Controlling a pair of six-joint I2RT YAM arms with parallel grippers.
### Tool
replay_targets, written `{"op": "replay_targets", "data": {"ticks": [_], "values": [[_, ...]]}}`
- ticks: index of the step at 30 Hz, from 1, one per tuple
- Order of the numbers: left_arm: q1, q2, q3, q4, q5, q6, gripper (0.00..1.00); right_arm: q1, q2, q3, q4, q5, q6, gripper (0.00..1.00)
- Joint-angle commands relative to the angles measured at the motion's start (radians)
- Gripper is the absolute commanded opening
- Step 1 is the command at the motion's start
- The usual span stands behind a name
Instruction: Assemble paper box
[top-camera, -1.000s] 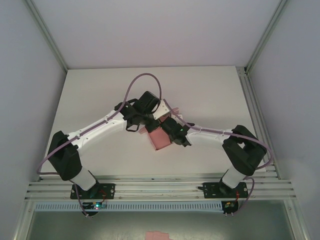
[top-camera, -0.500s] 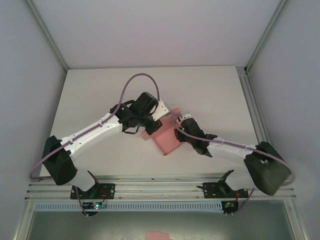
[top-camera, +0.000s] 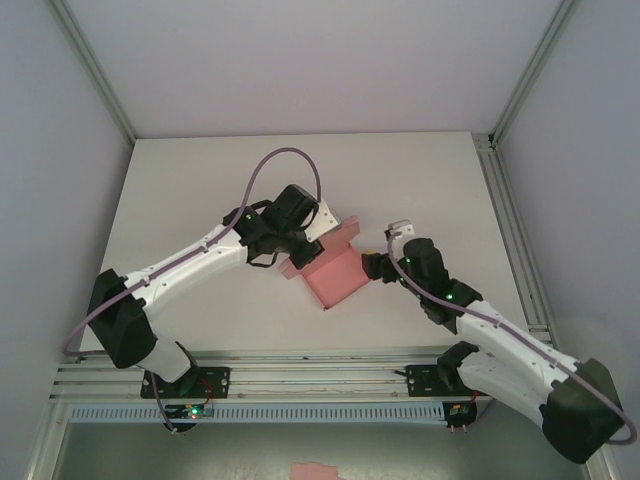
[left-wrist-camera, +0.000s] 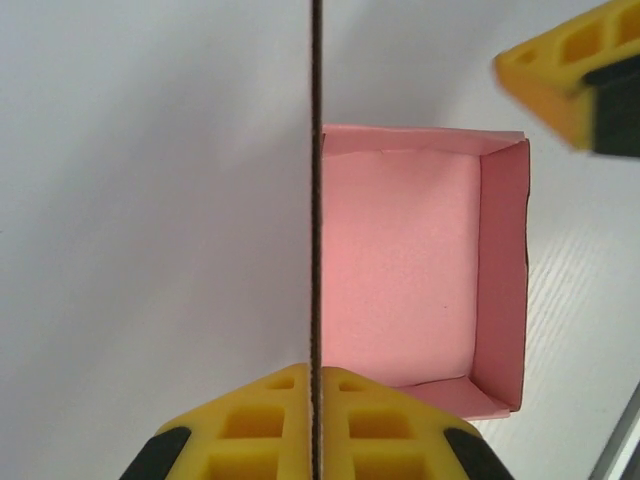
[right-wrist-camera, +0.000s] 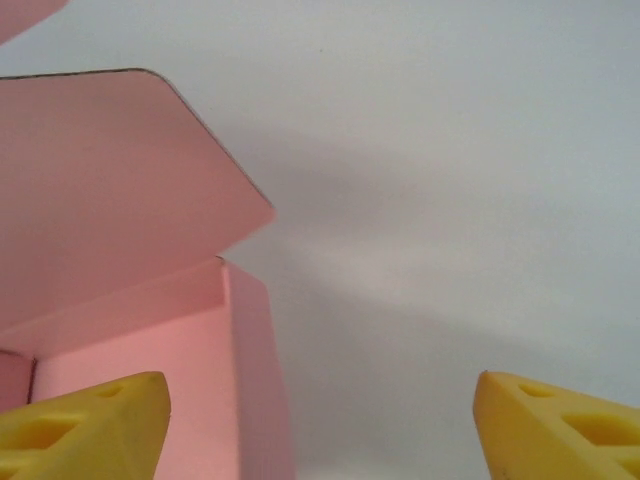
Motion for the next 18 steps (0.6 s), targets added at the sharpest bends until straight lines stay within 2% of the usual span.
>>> {"op": "replay_targets", "data": {"ticks": [1, 7, 9, 11, 13, 15, 17, 18], "values": [[-0.006, 0.028, 0.03, -0.065, -0.045, 0.168, 0.0, -0.034, -0.051, -0.026, -0.014, -0.042, 0.045, 0.84], [-0.007, 0.105, 0.028, -0.082, -0.097, 0.507, 0.0, -0.148, -0.081, -0.006, -0.057, -0.134, 0.09, 0.86], [-0.006, 0.15, 0.086, -0.111, -0.093, 0.55, 0.08, -0.171, -0.069, 0.003, -0.061, -0.18, 0.084, 0.86], [-0.006, 0.186, 0.148, -0.156, -0.069, 0.572, 0.26, -0.176, -0.049, 0.01, -0.056, -0.237, 0.046, 0.88], [-0.002, 0.203, 0.193, -0.178, -0.054, 0.57, 0.53, -0.179, -0.025, 0.027, -0.051, -0.296, 0.001, 0.89], [-0.001, 0.194, 0.197, -0.165, -0.063, 0.567, 0.7, -0.181, -0.002, 0.048, -0.031, -0.388, -0.075, 0.9], [-0.001, 0.168, 0.197, -0.16, -0.079, 0.558, 0.86, -0.182, 0.031, 0.094, -0.028, -0.388, -0.081, 0.9], [-0.001, 0.149, 0.186, -0.16, -0.091, 0.545, 1.0, -0.182, 0.05, 0.122, -0.039, -0.409, -0.109, 0.9]]}}
